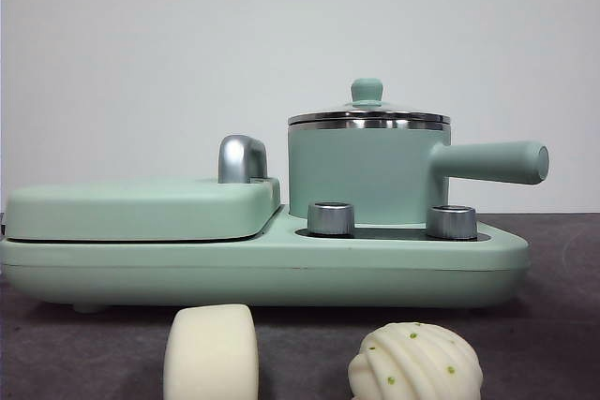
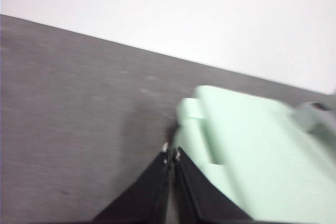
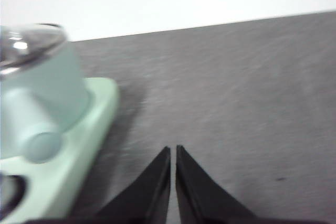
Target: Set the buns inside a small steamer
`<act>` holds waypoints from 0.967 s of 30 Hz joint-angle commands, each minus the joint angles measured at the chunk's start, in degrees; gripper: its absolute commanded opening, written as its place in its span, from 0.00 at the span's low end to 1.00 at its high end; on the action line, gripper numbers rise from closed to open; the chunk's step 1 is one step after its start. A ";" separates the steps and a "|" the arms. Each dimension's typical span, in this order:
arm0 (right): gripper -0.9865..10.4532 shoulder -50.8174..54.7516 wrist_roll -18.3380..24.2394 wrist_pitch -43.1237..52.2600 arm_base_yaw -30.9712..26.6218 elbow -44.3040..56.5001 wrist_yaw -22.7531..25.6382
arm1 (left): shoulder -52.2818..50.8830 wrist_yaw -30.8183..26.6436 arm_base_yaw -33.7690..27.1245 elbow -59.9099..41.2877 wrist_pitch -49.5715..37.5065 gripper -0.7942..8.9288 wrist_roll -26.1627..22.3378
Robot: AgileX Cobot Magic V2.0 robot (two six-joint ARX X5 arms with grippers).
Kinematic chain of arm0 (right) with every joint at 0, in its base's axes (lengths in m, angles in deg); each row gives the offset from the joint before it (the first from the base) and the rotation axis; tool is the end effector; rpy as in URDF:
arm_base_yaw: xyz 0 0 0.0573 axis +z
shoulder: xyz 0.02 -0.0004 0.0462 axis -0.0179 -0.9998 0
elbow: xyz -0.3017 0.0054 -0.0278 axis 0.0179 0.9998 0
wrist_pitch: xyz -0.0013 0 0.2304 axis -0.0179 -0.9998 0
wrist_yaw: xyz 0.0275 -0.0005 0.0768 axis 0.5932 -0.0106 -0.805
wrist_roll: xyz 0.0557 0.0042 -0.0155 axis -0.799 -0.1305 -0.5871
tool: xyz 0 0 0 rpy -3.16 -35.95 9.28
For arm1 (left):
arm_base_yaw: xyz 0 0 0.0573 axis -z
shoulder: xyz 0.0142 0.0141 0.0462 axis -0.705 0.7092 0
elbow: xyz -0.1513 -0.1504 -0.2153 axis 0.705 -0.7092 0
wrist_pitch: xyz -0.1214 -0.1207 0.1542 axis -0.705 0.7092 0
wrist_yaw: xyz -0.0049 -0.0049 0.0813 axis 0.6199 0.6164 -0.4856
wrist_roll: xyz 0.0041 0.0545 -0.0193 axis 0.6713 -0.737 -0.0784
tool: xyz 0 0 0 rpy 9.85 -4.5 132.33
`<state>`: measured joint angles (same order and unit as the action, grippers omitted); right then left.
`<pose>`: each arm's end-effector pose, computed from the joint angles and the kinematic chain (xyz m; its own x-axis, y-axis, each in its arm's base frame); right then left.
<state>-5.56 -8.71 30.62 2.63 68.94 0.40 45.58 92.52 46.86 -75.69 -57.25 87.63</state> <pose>0.0409 0.0060 0.1545 0.9778 0.1653 -0.1290 -0.1347 0.9667 0.2177 0.0405 -0.0062 0.1660 0.9843 -0.1683 -0.0531 0.1453 0.9436 -0.2975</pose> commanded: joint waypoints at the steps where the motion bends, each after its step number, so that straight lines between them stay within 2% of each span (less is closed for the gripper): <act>1: 0.10 0.07 -8.17 -0.22 0.39 -2.32 -1.20 | 0.61 1.42 0.79 1.55 0.50 0.10 5.07; 4: 0.10 0.02 -10.84 -3.54 0.48 -6.23 -1.25 | 2.21 2.91 1.86 4.28 0.50 0.10 5.35; 8: 0.10 -0.94 -10.86 -9.99 0.48 -13.44 -1.75 | 6.43 4.33 2.95 9.73 0.63 0.10 5.88; 11: 0.10 -3.17 -10.69 -14.47 0.48 -19.50 -3.54 | 11.23 5.92 3.63 15.39 2.14 0.10 5.77; 15: 0.10 -7.41 -9.53 -18.58 0.48 -27.63 -8.35 | 18.95 11.13 4.26 24.33 4.63 0.10 4.92; 19: 0.10 -12.33 -7.21 -21.68 0.48 -34.91 -14.69 | 26.12 15.80 5.07 33.22 8.02 0.10 3.04; 24: 0.10 -19.87 -0.83 -26.45 0.48 -43.54 -23.91 | 34.10 20.96 6.45 43.21 11.76 0.10 1.22; 29: 0.10 -26.67 5.53 -32.02 0.48 -50.34 -30.64 | 40.39 26.75 8.31 50.95 16.61 0.10 -1.62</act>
<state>-31.52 -7.07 -1.30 2.96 19.74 -29.52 85.52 118.42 54.99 -26.05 -40.60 88.05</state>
